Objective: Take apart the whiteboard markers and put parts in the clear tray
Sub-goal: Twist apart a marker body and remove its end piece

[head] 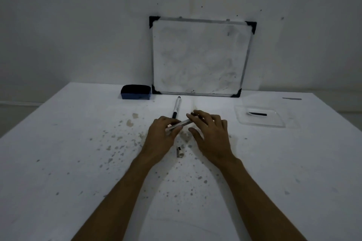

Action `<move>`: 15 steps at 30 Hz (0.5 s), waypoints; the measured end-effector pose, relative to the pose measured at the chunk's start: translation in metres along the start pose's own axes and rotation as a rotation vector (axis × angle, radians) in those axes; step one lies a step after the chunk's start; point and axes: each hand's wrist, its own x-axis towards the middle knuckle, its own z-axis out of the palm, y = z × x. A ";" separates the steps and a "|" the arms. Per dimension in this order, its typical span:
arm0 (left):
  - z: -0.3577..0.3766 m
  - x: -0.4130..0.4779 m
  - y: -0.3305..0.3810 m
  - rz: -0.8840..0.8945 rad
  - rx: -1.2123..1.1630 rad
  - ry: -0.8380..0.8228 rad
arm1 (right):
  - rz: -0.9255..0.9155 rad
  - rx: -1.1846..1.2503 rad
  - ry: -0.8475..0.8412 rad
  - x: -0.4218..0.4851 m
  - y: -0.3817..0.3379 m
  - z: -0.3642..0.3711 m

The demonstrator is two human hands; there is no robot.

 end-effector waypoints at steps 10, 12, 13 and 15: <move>0.002 -0.002 0.035 -0.332 -0.857 0.176 | 0.075 0.514 -0.017 -0.010 -0.035 -0.025; 0.003 0.003 0.036 -0.391 -1.002 0.132 | 0.075 0.527 -0.014 -0.012 -0.038 -0.025; 0.001 0.007 0.036 -0.418 -1.033 0.105 | 0.082 0.533 -0.008 -0.012 -0.037 -0.024; -0.004 0.015 0.030 -0.461 -1.038 0.047 | 0.123 0.527 0.043 -0.011 -0.030 -0.021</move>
